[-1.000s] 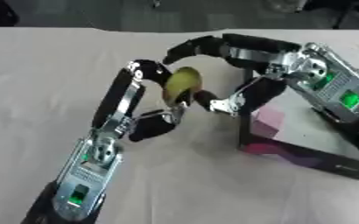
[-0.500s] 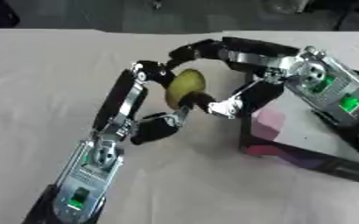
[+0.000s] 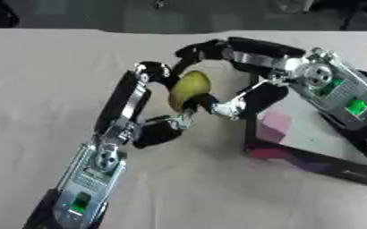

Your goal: Pick up the objects with one hand, pass them to the other hand, and then place them into the box on the other side of the table.

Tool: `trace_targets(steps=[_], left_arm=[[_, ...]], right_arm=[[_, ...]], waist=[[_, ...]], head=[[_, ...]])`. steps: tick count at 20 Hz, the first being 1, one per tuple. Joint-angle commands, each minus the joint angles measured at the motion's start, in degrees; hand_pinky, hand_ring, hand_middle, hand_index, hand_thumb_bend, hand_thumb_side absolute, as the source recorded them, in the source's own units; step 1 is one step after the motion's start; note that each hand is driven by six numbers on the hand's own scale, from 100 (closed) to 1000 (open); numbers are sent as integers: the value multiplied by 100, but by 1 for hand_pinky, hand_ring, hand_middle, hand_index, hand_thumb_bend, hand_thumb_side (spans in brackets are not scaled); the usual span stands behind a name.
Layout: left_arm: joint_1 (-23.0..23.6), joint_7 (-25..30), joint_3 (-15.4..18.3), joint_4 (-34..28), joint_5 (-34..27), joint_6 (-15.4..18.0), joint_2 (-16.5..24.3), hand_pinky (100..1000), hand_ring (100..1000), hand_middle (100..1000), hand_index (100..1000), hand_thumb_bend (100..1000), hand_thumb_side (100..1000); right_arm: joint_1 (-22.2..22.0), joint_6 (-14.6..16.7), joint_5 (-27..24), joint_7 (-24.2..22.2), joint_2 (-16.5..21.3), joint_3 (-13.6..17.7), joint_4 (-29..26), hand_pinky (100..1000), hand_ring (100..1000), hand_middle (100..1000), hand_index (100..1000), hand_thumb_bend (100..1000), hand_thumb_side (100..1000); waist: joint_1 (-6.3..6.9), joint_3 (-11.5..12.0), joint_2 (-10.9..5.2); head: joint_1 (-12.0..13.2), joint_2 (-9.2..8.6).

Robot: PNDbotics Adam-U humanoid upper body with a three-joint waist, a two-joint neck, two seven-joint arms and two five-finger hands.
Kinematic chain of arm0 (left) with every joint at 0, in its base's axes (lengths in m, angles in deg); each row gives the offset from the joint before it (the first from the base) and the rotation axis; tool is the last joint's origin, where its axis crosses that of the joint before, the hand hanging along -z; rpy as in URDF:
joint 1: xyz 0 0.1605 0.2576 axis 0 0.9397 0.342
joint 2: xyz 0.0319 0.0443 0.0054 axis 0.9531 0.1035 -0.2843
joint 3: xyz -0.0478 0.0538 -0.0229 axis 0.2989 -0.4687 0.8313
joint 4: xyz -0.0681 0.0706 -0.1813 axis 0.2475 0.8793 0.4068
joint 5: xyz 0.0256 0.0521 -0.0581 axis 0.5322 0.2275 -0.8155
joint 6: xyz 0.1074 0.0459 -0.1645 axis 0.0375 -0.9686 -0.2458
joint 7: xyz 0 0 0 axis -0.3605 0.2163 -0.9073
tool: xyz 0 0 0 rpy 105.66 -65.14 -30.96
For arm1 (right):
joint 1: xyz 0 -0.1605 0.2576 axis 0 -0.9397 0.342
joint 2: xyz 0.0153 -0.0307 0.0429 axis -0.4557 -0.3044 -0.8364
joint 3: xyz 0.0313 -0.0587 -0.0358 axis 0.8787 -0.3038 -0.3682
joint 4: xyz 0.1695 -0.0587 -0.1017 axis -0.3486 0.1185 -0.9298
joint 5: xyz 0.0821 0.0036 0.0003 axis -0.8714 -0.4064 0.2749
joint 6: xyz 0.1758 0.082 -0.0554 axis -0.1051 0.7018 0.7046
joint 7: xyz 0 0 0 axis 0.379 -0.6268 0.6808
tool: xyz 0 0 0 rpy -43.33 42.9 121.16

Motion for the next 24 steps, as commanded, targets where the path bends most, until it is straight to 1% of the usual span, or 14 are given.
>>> trace_targets(steps=[1, 3, 6, 8, 10, 13, 15, 17, 18, 19, 20, 21, 22, 24], left_arm=[[-100, -34, -8, -142, -21, 20, -56, 701, 522, 379, 492, 100, 119], [-96, -33, -15, -143, -31, 26, -60, 701, 522, 379, 492, 100, 121], [-92, -37, -21, -147, -44, 36, -66, 701, 522, 379, 493, 100, 125], [-91, -50, -22, -152, -53, 37, -67, 701, 521, 381, 496, 100, 132], [-85, -74, -25, -145, -45, 19, -63, 702, 522, 388, 509, 100, 108], [-71, -124, -36, -130, -26, -18, -62, 722, 540, 419, 543, 100, 105], [-59, -183, -40, -122, 2, -58, -55, 748, 581, 463, 604, 223, 136], [-46, -212, -48, -112, 88, -88, -37, 790, 683, 561, 722, 501, 316], [-40, -209, -51, -104, 175, -108, -26, 803, 718, 597, 756, 592, 392], [-32, -206, -48, -91, 279, -137, -19, 816, 740, 619, 770, 638, 471], [-22, -228, -36, -75, 379, -181, -17, 829, 754, 633, 783, 728, 634], [-12, -294, -22, -57, 466, -241, -19, 830, 755, 634, 784, 749, 663], [-1, -380, -10, -40, 530, -303, -23, 834, 759, 633, 789, 836, 752], [14, -575, 2, -2, 610, -433, -24, 836, 764, 635, 788, 871, 781]], right_arm=[[49, -82, -16, 112, 68, 50, -32, 958, 1000, 629, 691, 100, 260], [48, -133, -90, 186, 65, 44, -52, 939, 1000, 555, 614, 100, 178], [42, -193, -221, 257, 54, 32, -67, 930, 1000, 510, 586, 100, 130], [38, -210, -325, 256, 51, 31, -67, 928, 1000, 481, 573, 100, 159], [34, -237, -407, 237, 47, 33, -79, 928, 1000, 472, 563, 100, 173], [28, -295, -535, 219, 48, 44, -89, 928, 1000, 462, 550, 100, 175], [36, -328, -641, 200, 49, 53, -90, 927, 1000, 459, 545, 100, 168], [33, -321, -729, 186, 56, 70, -90, 927, 1000, 458, 544, 100, 168], [30, -317, -758, 194, 67, 88, -90, 926, 1000, 459, 544, 100, 167], [27, -309, -778, 210, 79, 108, -90, 926, 1000, 458, 544, 100, 166], [20, -293, -810, 231, 92, 126, -90, 926, 1000, 458, 544, 100, 165], [13, -276, -842, 255, 106, 144, -90, 926, 1000, 458, 544, 100, 165], [11, -275, -867, 279, 116, 162, -90, 926, 1000, 458, 544, 100, 165], [11, -308, -897, 316, 131, 192, -90, 926, 1000, 457, 542, 100, 162]], waist=[[-55, -13, 1], [-55, -17, 3], [-58, -25, 3], [-64, -30, -1], [-67, -40, -6], [-66, -51, -14], [-60, -77, -27], [-56, -106, -43], [-52, -116, -49], [-46, -124, -55], [-41, -131, -61], [-37, -139, -65], [-34, -146, -70], [-28, -163, -80]], head=[[-24, -75], [-32, -75], [-24, -70], [-25, -73], [-19, -66], [-15, -59], [-3, -43], [-4, -9], [-12, 4], [-21, 13], [-28, 20], [-31, 25], [-37, 34], [-43, 58]])
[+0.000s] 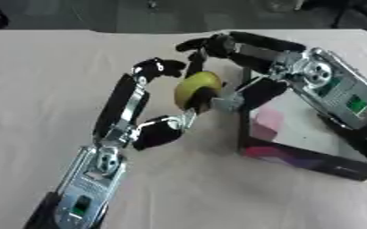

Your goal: Pick up the objects with one hand, pass them to the other hand, and then place them into the box on the other side of the table.

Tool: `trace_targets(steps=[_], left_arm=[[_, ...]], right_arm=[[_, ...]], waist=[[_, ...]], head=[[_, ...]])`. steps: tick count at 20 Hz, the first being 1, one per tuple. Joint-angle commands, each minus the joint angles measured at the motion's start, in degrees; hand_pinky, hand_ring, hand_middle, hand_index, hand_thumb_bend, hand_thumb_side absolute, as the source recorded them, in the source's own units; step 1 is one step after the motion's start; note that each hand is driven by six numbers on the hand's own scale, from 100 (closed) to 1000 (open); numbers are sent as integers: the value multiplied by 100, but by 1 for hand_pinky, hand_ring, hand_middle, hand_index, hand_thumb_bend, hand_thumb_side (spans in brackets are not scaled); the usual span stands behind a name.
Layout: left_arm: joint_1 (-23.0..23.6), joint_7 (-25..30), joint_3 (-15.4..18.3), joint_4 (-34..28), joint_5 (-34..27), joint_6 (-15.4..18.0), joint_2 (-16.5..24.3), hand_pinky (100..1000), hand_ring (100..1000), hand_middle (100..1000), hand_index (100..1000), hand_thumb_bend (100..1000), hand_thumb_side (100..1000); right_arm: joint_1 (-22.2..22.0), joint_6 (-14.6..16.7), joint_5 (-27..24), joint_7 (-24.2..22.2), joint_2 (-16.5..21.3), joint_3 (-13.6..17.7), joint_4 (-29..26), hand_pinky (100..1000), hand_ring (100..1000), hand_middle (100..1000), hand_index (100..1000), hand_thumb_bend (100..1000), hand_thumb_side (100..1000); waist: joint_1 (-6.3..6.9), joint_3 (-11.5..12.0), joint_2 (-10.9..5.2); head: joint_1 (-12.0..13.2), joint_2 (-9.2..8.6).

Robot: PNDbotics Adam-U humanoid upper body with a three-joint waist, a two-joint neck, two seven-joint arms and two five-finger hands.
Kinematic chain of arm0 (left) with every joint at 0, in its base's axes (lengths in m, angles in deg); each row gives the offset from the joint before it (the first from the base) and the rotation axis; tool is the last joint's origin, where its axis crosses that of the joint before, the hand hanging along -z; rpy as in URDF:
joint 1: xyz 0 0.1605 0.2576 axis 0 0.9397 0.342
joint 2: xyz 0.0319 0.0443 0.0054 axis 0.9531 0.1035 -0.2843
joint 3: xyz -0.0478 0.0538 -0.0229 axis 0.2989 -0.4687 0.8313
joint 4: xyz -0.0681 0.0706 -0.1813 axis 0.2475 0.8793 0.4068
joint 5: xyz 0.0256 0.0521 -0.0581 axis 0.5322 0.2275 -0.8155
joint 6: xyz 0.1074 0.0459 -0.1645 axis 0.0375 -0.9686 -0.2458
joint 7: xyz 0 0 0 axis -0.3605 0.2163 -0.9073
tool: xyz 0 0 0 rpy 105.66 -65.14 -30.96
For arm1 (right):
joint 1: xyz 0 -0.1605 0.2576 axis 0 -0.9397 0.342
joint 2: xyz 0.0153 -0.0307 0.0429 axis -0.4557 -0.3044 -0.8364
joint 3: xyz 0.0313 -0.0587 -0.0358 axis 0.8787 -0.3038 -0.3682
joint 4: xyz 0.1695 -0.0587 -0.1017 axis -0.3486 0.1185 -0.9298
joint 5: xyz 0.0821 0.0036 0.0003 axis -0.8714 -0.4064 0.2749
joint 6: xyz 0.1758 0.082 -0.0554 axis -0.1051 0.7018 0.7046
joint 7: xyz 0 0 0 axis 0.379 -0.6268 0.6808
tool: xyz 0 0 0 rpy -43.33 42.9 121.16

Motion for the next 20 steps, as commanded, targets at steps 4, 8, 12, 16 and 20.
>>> trace_targets(steps=[4, 8, 12, 16, 20], left_arm=[[-36, -409, 42, -30, 153, -275, -9, 838, 768, 636, 783, 901, 797], [-1, -444, 39, 10, 153, -317, 94, 838, 771, 637, 782, 986, 862], [57, -494, 81, 27, 100, -322, 203, 834, 768, 634, 781, 981, 840], [110, -551, 112, 58, 49, -340, 278, 833, 767, 632, 781, 976, 840], [159, -583, 130, 83, 9, -351, 319, 831, 766, 630, 783, 973, 846]], right_arm=[[7, -80, -64, 119, 194, 153, -64, 924, 1000, 456, 541, 100, 189], [-116, -121, -77, 290, 291, 270, -64, 922, 1000, 455, 541, 100, 154], [-324, -118, -73, 516, 428, 415, -64, 921, 1000, 454, 540, 100, 150], [-539, -138, -74, 753, 542, 578, -64, 918, 1000, 453, 539, 100, 141], [-744, -131, -63, 1035, 658, 751, -27, 919, 1000, 453, 540, 100, 141]], waist=[[-17, -74, -102], [12, -160, -147], [49, -263, -203], [103, -368, -253], [163, -477, -277]], head=[[11, 76], [40, 125], [-22, 174], [-36, 178], [-115, 174]])
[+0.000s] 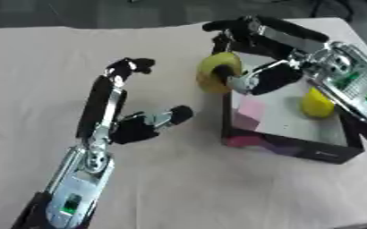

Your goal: Pick up the objects with one hand, pass them to the other hand, and then place them into the box on the other side of the table.

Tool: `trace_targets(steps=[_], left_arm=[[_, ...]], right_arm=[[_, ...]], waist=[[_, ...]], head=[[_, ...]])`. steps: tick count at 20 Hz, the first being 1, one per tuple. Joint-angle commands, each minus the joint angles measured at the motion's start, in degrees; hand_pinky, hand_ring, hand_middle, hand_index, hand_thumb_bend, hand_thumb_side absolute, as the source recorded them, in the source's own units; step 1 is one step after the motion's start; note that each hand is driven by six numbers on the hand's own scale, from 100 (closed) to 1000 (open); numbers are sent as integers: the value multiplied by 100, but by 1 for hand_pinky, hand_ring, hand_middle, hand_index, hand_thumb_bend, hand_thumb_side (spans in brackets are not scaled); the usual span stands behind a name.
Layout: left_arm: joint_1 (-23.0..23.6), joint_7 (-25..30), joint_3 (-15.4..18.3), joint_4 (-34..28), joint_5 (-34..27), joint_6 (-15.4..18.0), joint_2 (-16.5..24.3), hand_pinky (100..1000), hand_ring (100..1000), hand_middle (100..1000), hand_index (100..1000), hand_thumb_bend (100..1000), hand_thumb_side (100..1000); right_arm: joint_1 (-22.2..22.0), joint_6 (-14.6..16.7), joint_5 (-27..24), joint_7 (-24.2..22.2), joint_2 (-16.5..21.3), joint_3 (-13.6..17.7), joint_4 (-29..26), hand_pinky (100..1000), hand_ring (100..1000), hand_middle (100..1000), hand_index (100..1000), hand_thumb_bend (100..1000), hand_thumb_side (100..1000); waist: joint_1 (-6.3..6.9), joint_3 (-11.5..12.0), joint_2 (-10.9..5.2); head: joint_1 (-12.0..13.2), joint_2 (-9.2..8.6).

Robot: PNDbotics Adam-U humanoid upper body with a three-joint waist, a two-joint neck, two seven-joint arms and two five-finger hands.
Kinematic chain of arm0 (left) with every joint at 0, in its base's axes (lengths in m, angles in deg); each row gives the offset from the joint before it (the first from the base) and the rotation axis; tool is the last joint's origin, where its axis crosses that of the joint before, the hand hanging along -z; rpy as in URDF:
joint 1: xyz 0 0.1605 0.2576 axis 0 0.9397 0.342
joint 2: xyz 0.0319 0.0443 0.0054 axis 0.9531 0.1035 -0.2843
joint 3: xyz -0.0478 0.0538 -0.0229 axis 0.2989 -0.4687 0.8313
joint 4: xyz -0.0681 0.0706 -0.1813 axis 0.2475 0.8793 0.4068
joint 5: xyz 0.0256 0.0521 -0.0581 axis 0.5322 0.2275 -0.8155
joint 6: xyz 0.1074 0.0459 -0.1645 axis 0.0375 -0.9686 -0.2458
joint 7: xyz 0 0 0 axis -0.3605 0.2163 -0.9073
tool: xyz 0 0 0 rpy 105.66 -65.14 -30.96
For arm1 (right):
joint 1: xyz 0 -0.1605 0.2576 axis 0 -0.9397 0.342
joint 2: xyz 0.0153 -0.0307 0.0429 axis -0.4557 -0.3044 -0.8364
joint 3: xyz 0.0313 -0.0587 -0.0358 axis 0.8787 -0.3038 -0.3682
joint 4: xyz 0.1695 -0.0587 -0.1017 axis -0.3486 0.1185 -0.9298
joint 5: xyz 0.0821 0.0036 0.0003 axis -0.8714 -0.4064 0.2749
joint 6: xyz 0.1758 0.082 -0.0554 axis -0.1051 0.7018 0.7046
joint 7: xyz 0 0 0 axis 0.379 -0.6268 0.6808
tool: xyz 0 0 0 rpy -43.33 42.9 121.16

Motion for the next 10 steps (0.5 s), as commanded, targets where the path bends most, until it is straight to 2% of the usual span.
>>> trace_targets(steps=[1, 10], left_arm=[[-26, -44, 59, -40, -39, -6, 48, 831, 766, 630, 783, 972, 847], [48, -58, 88, -20, -116, -57, 112, 828, 763, 628, 781, 967, 862]], right_arm=[[-56, -1, -9, 218, 289, 225, 7, 919, 1000, 453, 540, 100, 140], [-350, 74, 125, 817, 409, 542, 355, 917, 1000, 454, 541, 100, 130]], waist=[[89, -47, -244], [262, -234, -248]], head=[[-75, 27], [-108, -3]])
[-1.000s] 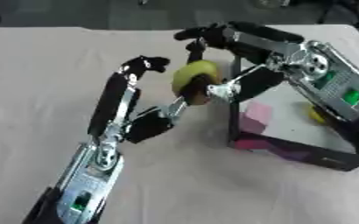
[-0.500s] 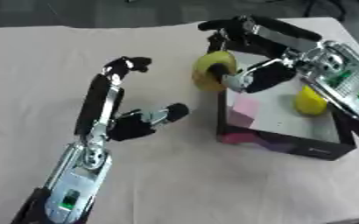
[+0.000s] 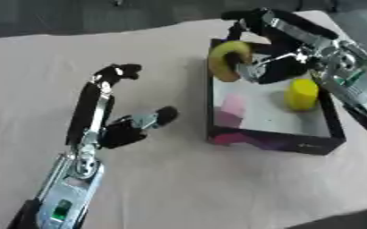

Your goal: Pick up the objects with one hand, pass them to the other hand, and then place them into the box on the other side of the table.

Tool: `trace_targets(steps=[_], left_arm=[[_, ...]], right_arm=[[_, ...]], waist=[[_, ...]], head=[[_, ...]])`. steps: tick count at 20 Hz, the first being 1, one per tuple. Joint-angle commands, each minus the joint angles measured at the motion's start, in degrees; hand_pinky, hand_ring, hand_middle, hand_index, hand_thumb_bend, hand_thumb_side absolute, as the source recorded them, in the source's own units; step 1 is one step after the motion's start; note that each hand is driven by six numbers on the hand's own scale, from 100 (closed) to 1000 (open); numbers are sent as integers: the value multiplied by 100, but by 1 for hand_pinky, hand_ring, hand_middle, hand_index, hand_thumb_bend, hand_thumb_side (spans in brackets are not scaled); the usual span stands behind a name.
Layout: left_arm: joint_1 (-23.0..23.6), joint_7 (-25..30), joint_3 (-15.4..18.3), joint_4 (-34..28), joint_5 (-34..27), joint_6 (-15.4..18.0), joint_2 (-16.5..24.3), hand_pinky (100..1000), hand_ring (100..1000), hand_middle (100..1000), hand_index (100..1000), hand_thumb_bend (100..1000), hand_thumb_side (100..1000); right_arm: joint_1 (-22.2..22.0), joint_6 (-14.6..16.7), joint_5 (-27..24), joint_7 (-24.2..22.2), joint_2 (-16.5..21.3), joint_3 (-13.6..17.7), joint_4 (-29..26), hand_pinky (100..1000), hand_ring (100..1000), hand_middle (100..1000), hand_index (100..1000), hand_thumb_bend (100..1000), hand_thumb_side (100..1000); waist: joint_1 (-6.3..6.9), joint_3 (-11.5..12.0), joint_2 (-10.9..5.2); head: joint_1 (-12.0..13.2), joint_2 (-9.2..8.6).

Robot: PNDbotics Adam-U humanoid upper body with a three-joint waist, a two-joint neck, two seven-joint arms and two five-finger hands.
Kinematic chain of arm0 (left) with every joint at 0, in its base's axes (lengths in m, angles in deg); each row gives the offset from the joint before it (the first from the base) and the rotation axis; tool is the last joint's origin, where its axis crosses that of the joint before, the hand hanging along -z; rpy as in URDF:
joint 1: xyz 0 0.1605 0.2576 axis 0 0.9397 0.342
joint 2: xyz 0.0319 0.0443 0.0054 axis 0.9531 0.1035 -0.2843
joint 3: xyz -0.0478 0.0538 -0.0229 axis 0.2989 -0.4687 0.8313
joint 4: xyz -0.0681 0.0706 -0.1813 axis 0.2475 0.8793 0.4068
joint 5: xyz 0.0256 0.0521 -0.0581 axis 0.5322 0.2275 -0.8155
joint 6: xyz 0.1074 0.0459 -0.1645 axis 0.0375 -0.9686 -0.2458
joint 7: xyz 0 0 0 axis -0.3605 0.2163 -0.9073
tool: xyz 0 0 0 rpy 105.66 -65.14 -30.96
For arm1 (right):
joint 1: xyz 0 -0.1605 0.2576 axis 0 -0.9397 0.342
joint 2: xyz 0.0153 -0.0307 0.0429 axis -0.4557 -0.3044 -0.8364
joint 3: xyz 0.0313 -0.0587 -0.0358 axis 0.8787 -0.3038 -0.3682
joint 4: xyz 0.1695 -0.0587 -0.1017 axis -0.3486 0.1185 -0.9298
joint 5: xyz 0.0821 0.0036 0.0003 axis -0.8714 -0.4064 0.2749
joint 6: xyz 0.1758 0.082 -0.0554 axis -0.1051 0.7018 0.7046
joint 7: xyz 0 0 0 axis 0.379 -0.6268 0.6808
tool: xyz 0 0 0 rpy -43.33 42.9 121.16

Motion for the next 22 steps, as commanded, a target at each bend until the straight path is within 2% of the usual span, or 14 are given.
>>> trace_targets(steps=[1, 4, 6, 9, 16, 17, 18, 19, 21, 22], left_arm=[[-42, -20, 60, -55, -41, -28, 48, 827, 763, 628, 781, 964, 861], [-30, -33, 65, -59, -63, -40, 62, 828, 763, 628, 781, 954, 852], [-15, -21, 58, -51, -71, -50, 74, 829, 764, 630, 787, 913, 806], [-18, 10, 53, -56, -83, -54, 71, 829, 764, 630, 790, 901, 792], [-54, -18, 70, -75, -63, -70, 43, 829, 764, 629, 790, 915, 801], [-53, -22, 71, -72, -61, -72, 43, 829, 764, 629, 790, 919, 806], [-52, -26, 71, -68, -60, -75, 44, 829, 764, 629, 790, 919, 806], [-50, -33, 74, -65, -63, -78, 41, 828, 763, 628, 790, 911, 822], [-38, -62, 82, -60, -90, -89, 31, 829, 764, 627, 792, 879, 806], [-27, -78, 89, -60, -101, -95, 28, 829, 763, 627, 792, 878, 811]], right_arm=[[-15, 32, 54, 237, 245, 207, 114, 917, 1000, 455, 542, 100, 131], [-105, 64, 113, 440, 260, 294, 270, 914, 1000, 457, 543, 100, 125], [-197, 149, 297, 580, 282, 337, 374, 908, 1000, 455, 540, 100, 115], [-306, 222, 600, 751, 256, 351, 661, 909, 1000, 460, 545, 100, 124], [-326, 388, 1076, 710, 87, 278, 1312, 916, 1000, 510, 604, 100, 124], [-331, 423, 1127, 694, 74, 280, 1363, 929, 1000, 591, 680, 100, 121], [-338, 453, 1184, 665, 63, 283, 1402, 942, 1000, 591, 680, 100, 121], [-340, 499, 1257, 622, 55, 287, 1421, 953, 1000, 756, 836, 100, 100], [-333, 655, 1443, 591, 29, 331, 1433, 988, 1000, 890, 957, 100, 100], [-338, 702, 1505, 602, 5, 363, 1458, 999, 1000, 912, 976, 100, 234]], waist=[[84, -32, -217], [124, -64, -204], [134, -79, -201], [142, -71, -197], [116, -10, -198], [110, -7, -197], [106, -5, -197], [103, -3, -197], [100, -2, -199], [99, -4, -200]], head=[[-13, -11], [6, -26], [31, -20], [48, -23], [80, -32], [83, -34], [89, -35], [101, -35], [160, -14], [208, -7]])
